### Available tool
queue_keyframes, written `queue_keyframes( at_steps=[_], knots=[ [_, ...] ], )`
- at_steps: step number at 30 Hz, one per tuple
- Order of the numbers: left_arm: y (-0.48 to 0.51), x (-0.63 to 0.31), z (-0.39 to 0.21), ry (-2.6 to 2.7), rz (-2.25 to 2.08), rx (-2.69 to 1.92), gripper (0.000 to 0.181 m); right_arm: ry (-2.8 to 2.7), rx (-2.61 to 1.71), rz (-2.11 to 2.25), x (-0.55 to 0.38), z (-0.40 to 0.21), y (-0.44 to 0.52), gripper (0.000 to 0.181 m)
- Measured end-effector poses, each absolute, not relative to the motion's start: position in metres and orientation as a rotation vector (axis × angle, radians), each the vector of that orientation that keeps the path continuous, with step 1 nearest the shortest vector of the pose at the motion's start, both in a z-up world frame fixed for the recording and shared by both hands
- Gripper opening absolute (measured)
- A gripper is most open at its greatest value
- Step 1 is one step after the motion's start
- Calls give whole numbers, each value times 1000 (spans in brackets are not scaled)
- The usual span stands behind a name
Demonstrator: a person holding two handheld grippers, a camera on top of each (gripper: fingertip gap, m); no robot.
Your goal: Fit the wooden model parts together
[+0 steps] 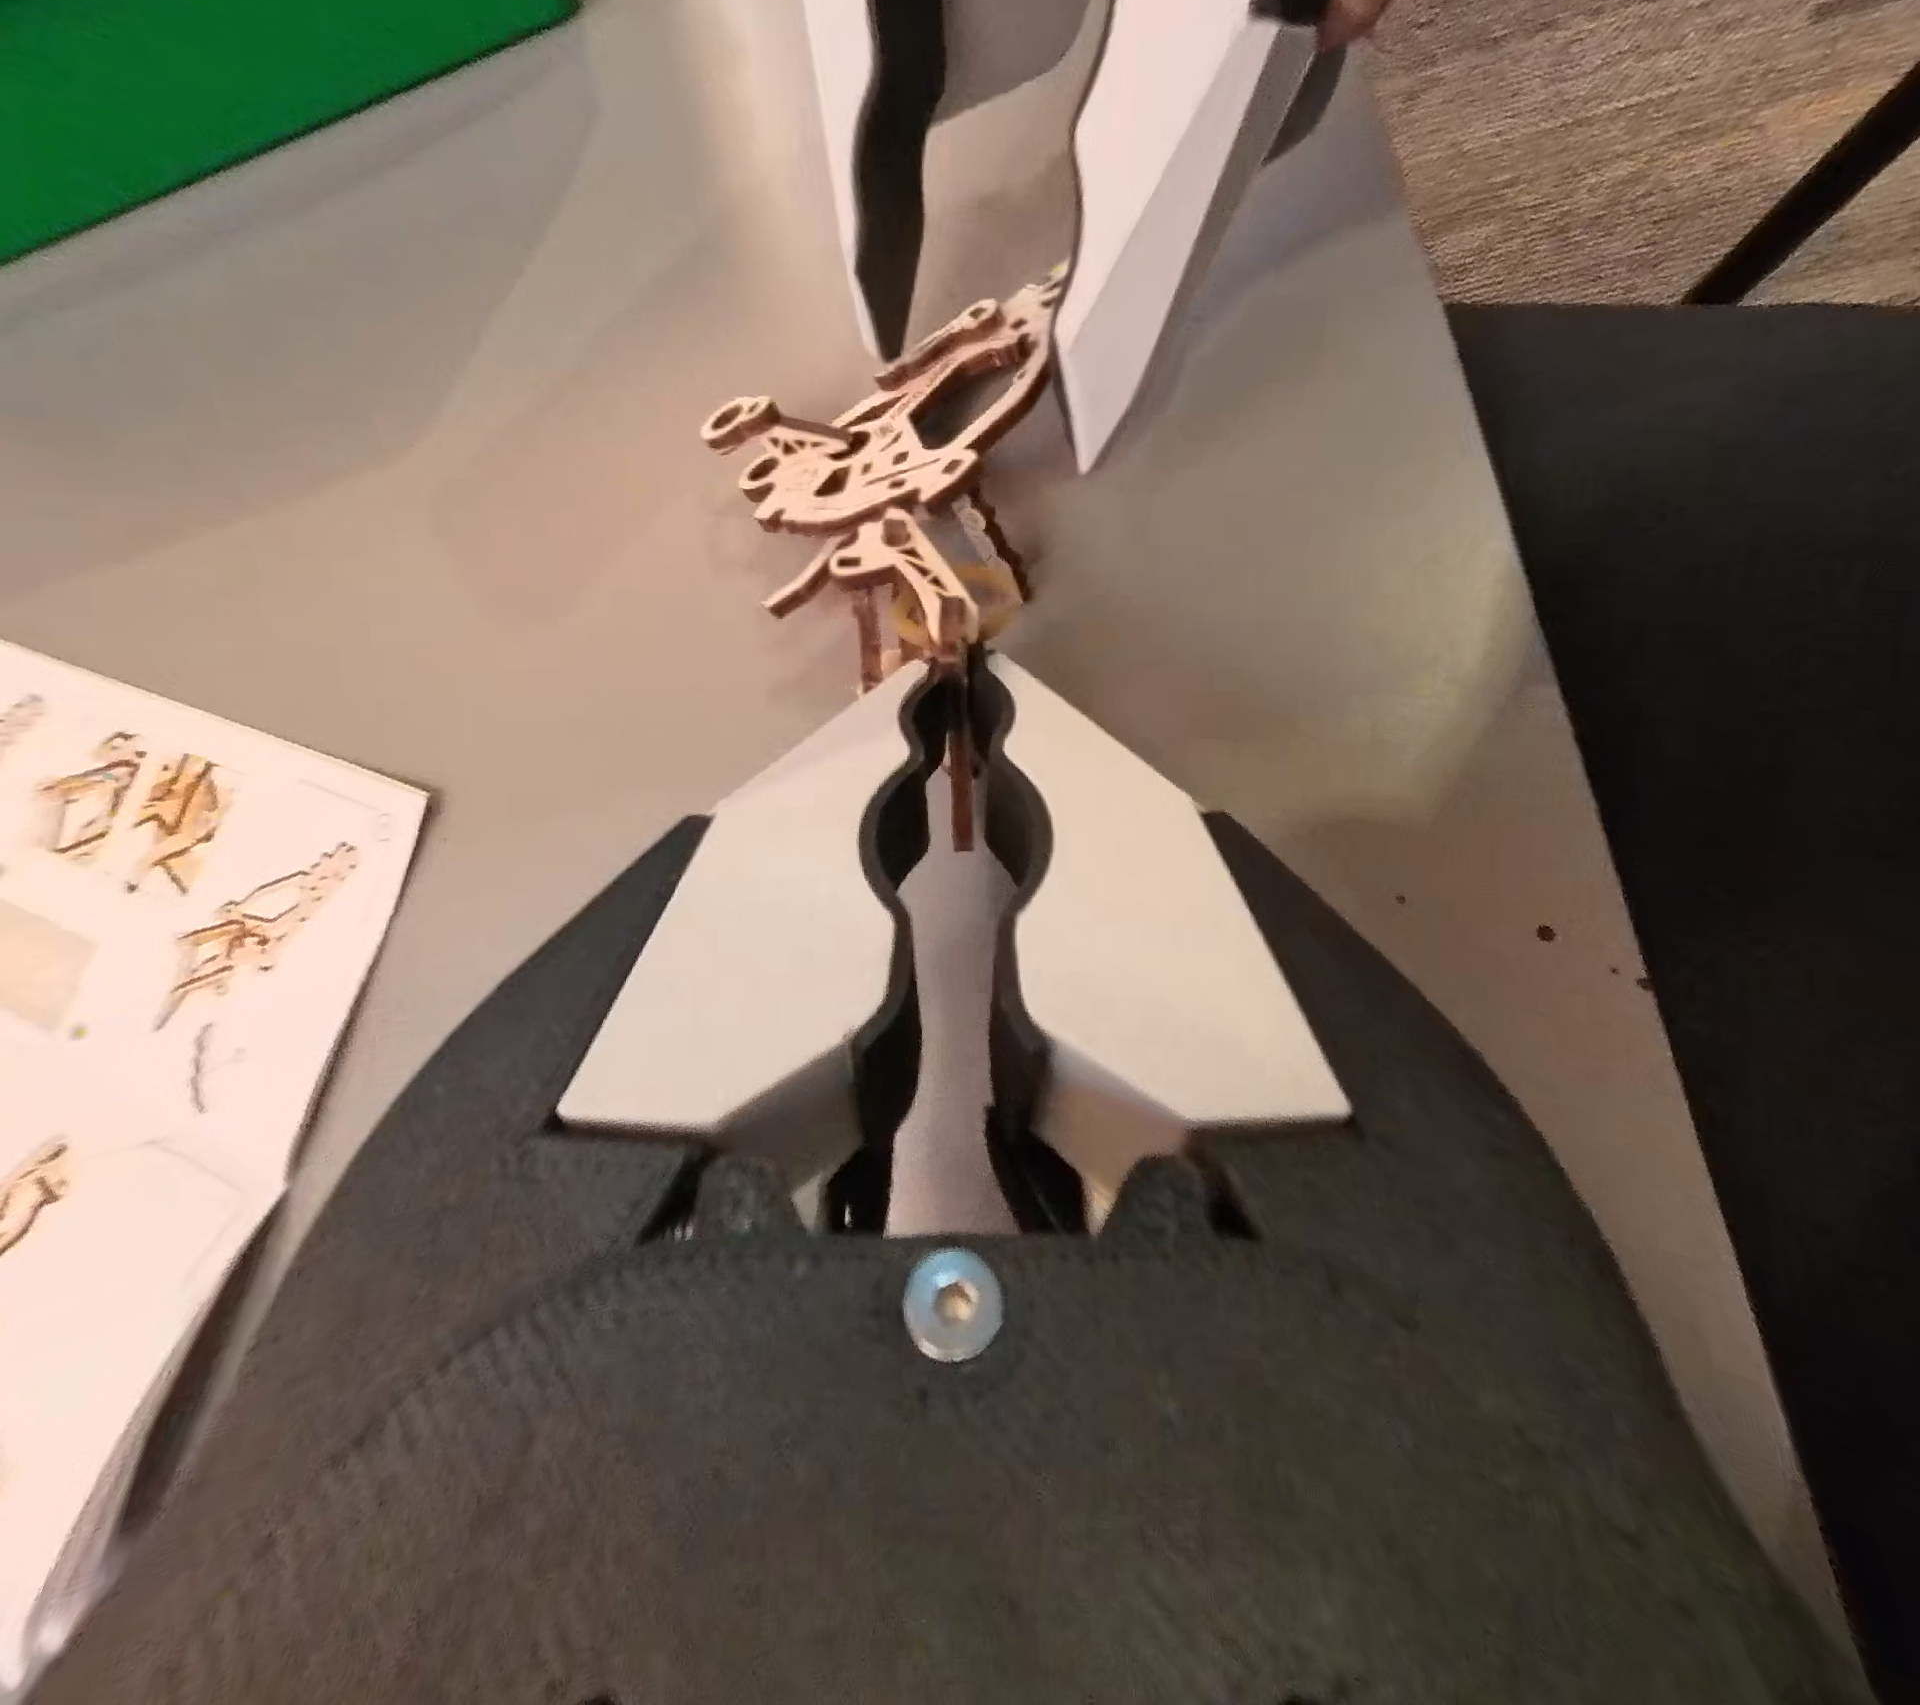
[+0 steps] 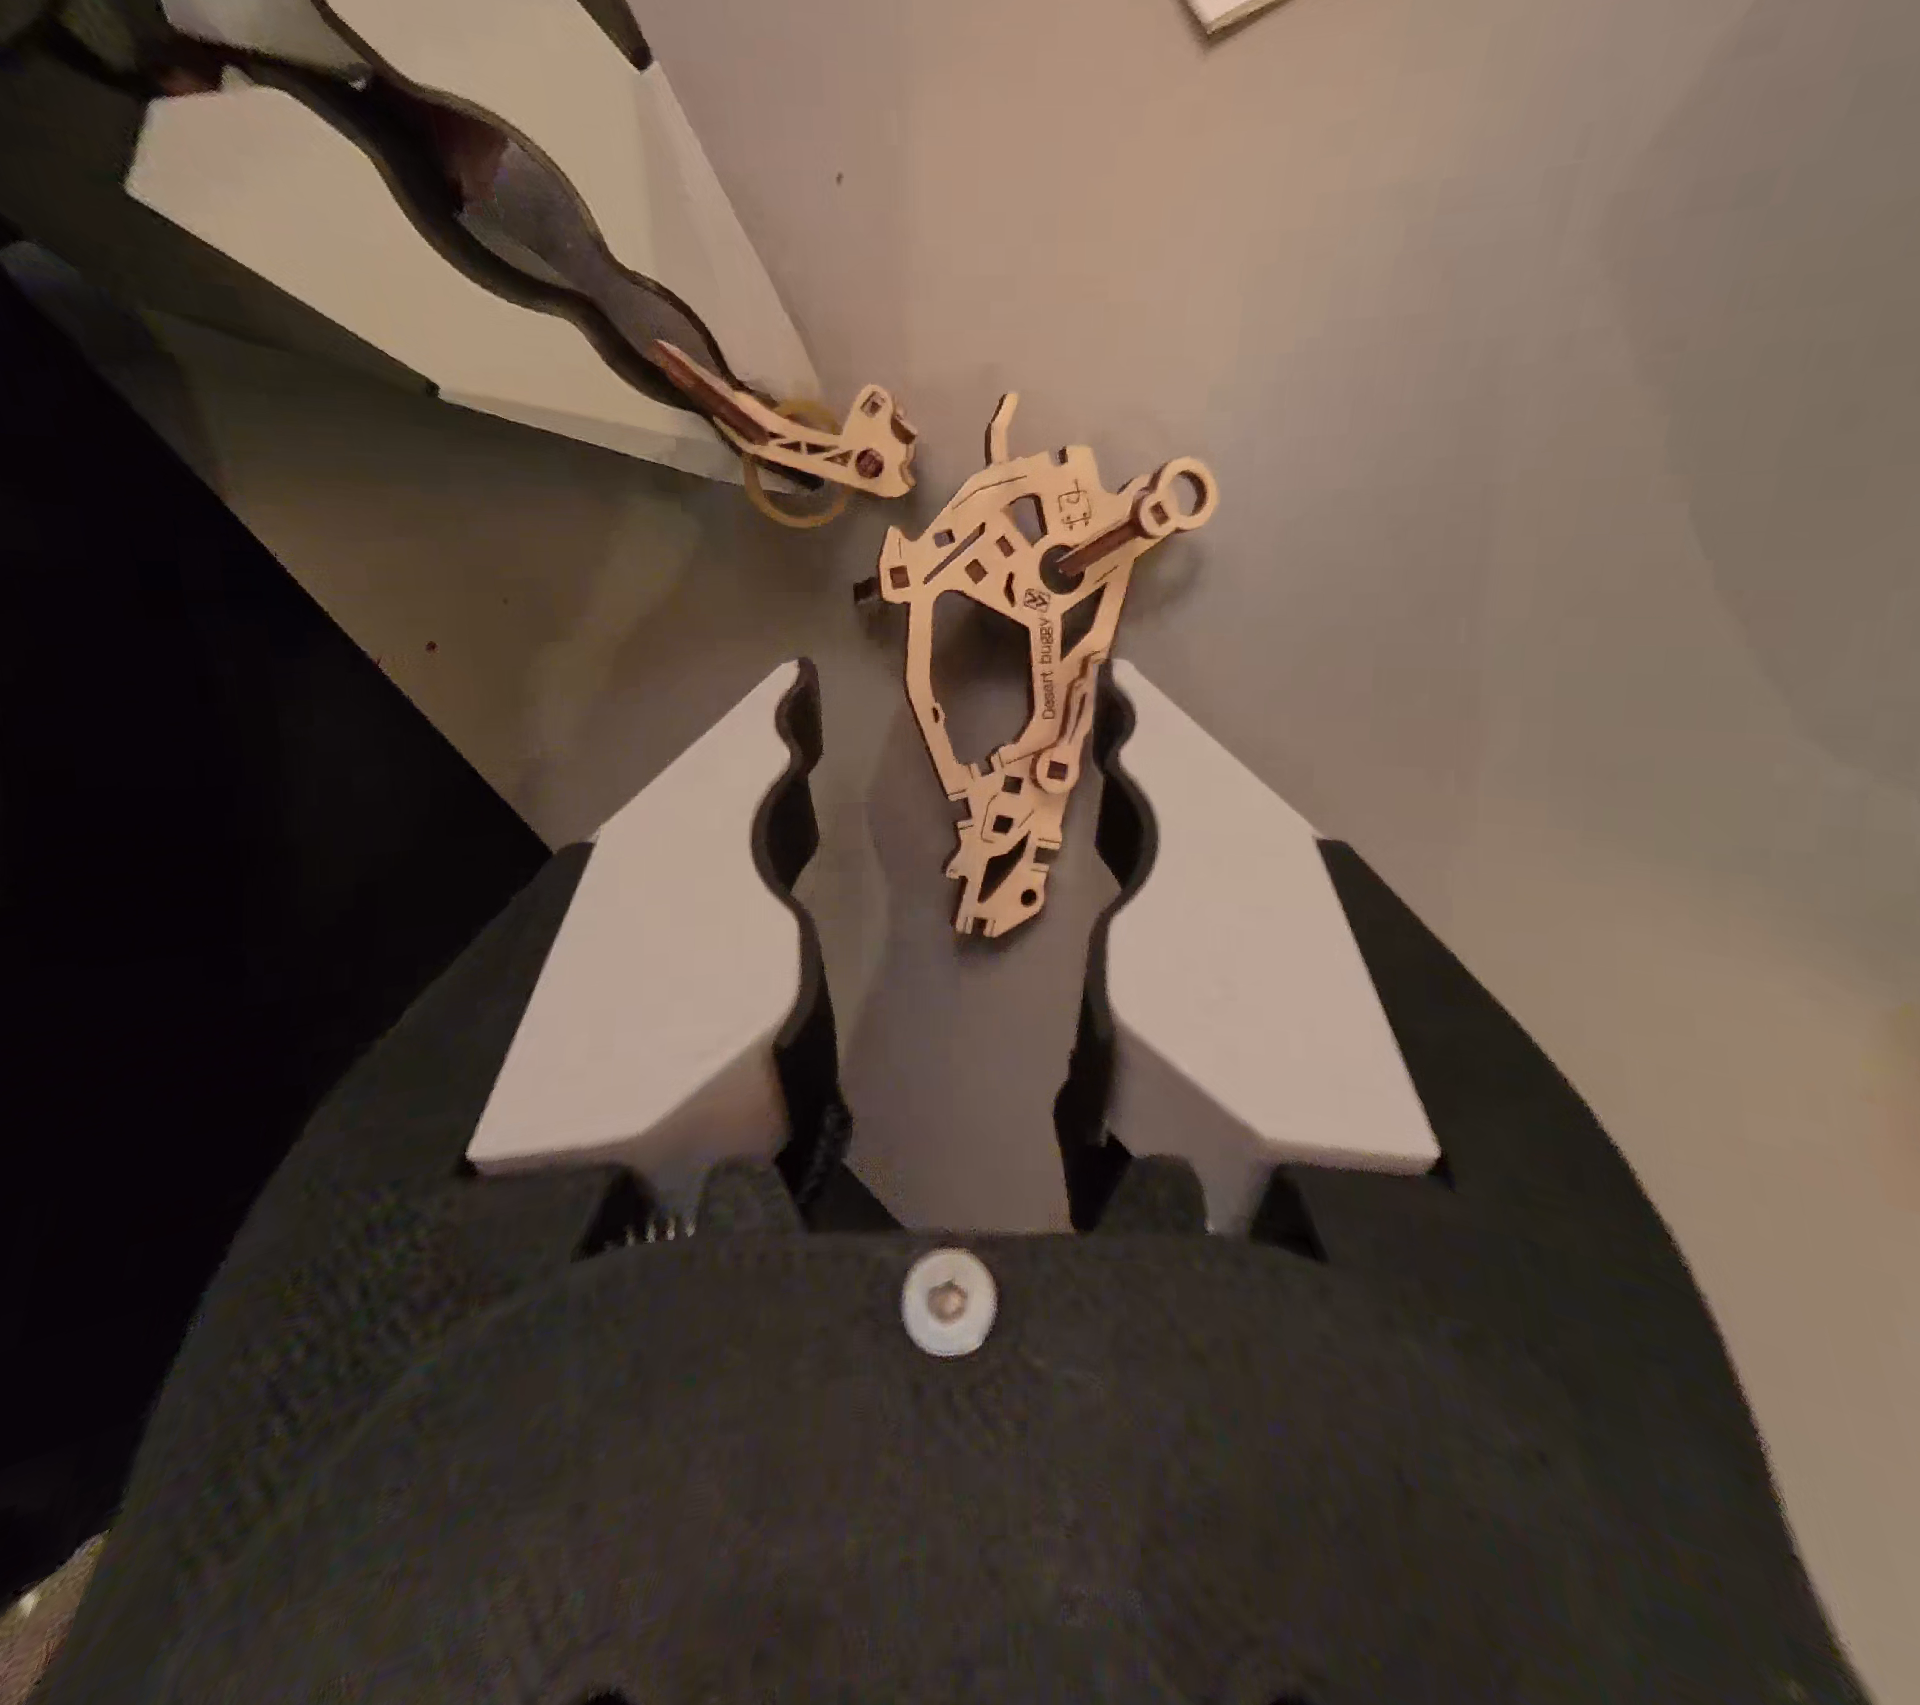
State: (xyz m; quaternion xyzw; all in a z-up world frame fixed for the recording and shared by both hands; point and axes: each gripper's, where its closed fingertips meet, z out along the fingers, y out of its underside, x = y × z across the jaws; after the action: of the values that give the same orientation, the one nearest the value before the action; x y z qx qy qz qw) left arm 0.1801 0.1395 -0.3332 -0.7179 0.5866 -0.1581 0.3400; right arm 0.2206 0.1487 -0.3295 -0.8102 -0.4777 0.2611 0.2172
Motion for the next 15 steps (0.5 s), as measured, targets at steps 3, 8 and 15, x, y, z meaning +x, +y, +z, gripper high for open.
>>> queue_keyframes(
  at_steps=[3,8,15],
  knots=[
    [138,180,-333,1494,-496,-1889,1,-1337,-2258,736,218,-337,148,38],
    [139,180,-333,1463,-584,-1901,1,-1309,-2254,791,215,-338,150,35],
    [139,180,-333,1417,-657,-1904,1,-1280,-2200,786,221,-318,154,35]
  ],
)
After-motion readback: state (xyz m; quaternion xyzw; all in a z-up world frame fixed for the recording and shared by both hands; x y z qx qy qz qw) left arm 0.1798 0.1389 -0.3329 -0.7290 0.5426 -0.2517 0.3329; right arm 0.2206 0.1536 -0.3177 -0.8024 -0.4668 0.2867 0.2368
